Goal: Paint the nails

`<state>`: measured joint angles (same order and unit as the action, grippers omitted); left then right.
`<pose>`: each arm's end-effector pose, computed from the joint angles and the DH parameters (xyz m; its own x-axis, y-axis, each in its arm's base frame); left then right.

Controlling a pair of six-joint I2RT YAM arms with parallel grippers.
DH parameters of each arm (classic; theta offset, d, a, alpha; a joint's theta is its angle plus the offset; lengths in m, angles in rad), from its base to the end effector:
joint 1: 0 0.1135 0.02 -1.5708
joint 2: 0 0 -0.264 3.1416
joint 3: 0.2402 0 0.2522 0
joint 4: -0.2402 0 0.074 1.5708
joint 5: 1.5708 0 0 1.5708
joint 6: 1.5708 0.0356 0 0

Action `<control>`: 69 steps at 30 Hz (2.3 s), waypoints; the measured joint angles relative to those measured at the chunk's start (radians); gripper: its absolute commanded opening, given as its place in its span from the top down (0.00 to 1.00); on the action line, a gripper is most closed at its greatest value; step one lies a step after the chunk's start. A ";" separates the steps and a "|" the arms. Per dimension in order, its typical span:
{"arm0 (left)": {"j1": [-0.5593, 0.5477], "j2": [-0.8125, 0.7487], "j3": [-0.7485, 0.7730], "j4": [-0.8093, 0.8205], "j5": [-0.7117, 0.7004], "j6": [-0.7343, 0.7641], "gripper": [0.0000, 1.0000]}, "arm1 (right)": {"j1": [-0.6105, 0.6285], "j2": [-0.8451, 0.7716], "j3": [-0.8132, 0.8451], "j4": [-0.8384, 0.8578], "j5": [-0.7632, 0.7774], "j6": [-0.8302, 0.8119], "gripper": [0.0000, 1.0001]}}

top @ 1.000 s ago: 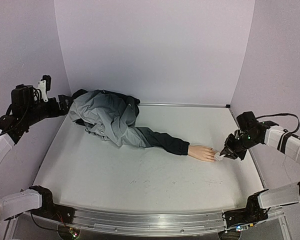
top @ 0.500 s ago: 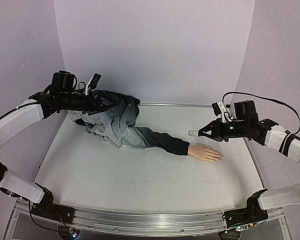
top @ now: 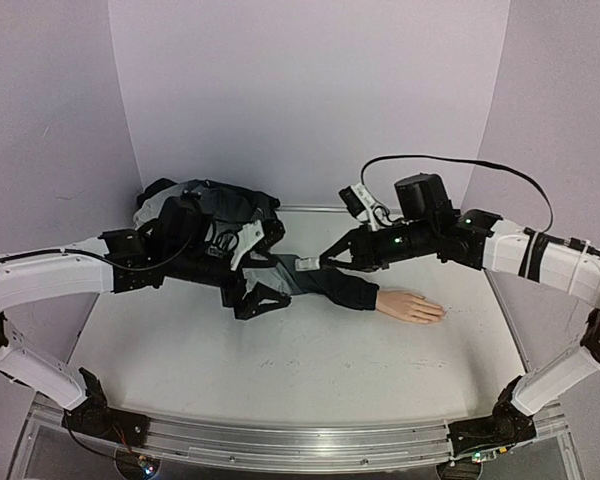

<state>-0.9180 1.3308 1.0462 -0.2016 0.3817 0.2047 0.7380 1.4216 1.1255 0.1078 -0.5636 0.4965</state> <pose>0.1740 -0.2494 0.3087 -0.0874 0.4248 -0.9010 0.9754 0.2203 0.0093 0.2349 0.2393 0.3410 -0.5776 0.0190 -0.8161 -0.7755 0.2994 0.5559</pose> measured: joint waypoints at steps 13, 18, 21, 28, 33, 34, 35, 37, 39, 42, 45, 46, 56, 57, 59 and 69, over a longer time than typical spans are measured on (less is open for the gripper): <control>-0.040 -0.089 -0.183 0.157 -0.213 0.323 0.33 | 0.134 0.218 0.201 -0.034 0.007 0.018 1.00; -0.056 -0.093 -0.183 0.178 -0.262 0.360 0.45 | 0.138 0.235 0.233 -0.045 0.009 0.018 1.00; -0.064 -0.093 -0.184 0.178 -0.284 0.377 0.49 | 0.142 0.239 0.243 -0.055 0.015 0.018 1.00; -0.074 -0.093 -0.184 0.178 -0.321 0.400 0.63 | 0.150 0.245 0.251 -0.077 0.028 0.017 1.00; -0.078 -0.093 -0.184 0.178 -0.341 0.402 0.67 | 0.153 0.246 0.260 -0.087 0.031 0.016 1.00; -0.079 -0.093 -0.184 0.178 -0.344 0.403 0.64 | 0.155 0.246 0.263 -0.087 0.031 0.016 1.00; -0.079 -0.093 -0.184 0.178 -0.349 0.403 0.63 | 0.156 0.246 0.265 -0.087 0.031 0.016 1.00; -0.081 -0.093 -0.184 0.178 -0.358 0.407 0.61 | 0.160 0.246 0.269 -0.087 0.031 0.016 1.00; -0.083 -0.093 -0.184 0.178 -0.362 0.407 0.63 | 0.161 0.246 0.269 -0.086 0.031 0.016 1.00; -0.085 -0.092 -0.184 0.178 -0.378 0.407 0.71 | 0.164 0.246 0.269 -0.088 0.031 0.016 1.00; -0.086 -0.092 -0.184 0.177 -0.385 0.412 0.76 | 0.166 0.246 0.269 -0.087 0.034 0.016 1.00; -0.087 -0.092 -0.184 0.177 -0.386 0.413 0.78 | 0.166 0.246 0.269 -0.087 0.035 0.016 1.00; -0.097 -0.087 -0.184 0.183 -0.411 0.420 1.00 | 0.169 0.244 0.280 -0.098 0.084 0.021 0.15; -0.097 -0.087 -0.184 0.183 -0.411 0.413 1.00 | 0.171 0.242 0.280 -0.098 0.105 0.023 0.04; -0.097 -0.087 -0.184 0.183 -0.412 0.389 1.00 | 0.172 0.236 0.280 -0.092 0.151 0.032 0.02; -0.098 -0.086 -0.162 0.184 -0.602 0.218 1.00 | 0.171 0.099 0.163 0.087 0.418 0.186 0.07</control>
<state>-1.0157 1.2449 0.8845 -0.0174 -0.2207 0.4229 0.9089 1.5204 1.2884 0.1944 -0.1459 0.6823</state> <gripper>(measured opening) 0.227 0.983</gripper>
